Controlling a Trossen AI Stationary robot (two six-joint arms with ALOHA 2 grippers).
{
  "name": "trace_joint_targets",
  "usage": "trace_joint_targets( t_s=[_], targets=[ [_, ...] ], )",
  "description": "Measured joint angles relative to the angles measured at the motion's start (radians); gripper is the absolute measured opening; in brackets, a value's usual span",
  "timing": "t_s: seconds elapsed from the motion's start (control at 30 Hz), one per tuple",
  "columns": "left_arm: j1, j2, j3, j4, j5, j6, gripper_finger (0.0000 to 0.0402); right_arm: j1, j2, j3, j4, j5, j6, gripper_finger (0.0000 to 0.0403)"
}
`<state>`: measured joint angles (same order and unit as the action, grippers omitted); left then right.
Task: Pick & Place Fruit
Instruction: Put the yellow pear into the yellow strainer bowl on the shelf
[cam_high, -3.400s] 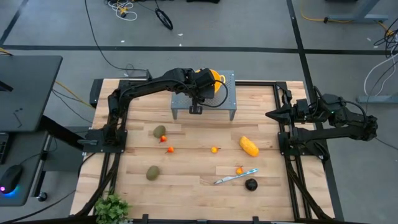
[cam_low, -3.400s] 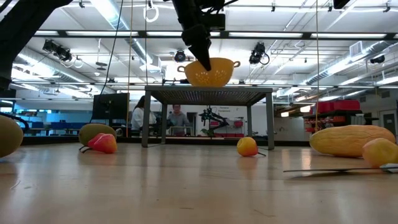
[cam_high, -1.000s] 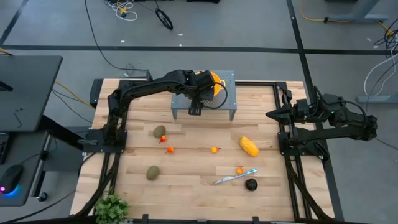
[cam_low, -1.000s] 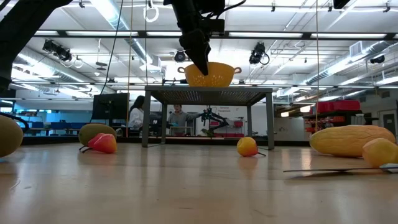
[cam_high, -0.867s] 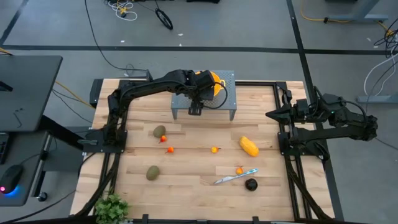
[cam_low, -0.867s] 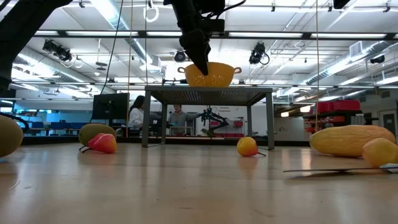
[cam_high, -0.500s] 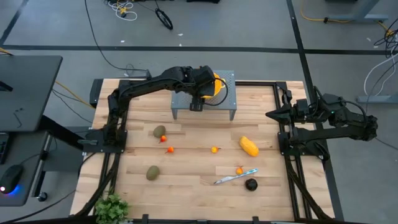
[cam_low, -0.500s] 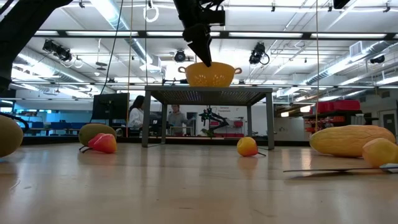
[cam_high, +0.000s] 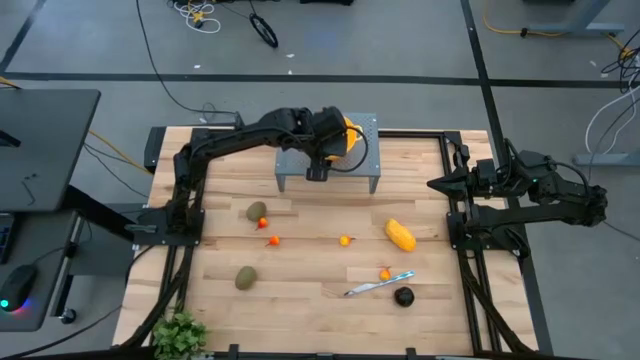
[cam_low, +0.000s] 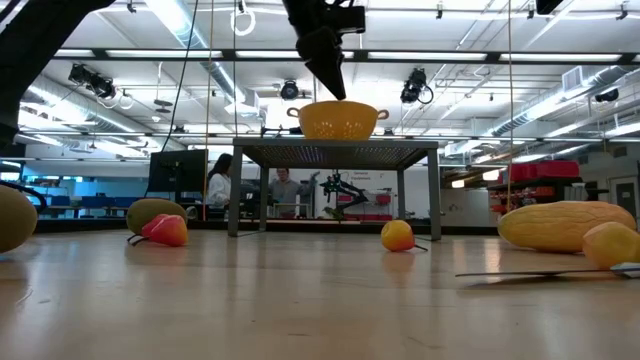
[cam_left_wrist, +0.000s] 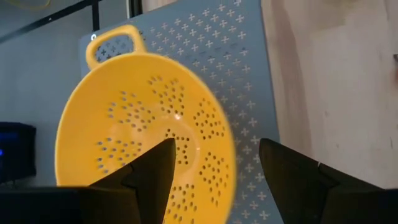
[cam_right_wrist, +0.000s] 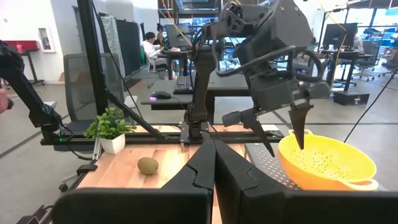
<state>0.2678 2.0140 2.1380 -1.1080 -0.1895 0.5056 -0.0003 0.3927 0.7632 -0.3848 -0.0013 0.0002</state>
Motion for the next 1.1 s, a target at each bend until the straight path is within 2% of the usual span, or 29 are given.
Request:
trace_joint_targets(
  t_s=[0.43, 0.67, 1.1],
  targets=[
    [-0.059, -0.065, 0.001, -0.001, 0.005, -0.083, 0.024, 0.0, 0.0, 0.0, 0.0, 0.0, 0.0, 0.0008],
    [-0.09, -0.084, 0.002, -0.005, 0.078, -0.131, 0.024, 0.0, 0.0, 0.0, 0.0, 0.0, 0.0, 0.0008],
    [-0.113, -0.084, 0.001, -0.052, 0.112, -0.127, 0.024, 0.0, 0.0, 0.0, 0.0, 0.0, 0.0, 0.0008]
  ],
)
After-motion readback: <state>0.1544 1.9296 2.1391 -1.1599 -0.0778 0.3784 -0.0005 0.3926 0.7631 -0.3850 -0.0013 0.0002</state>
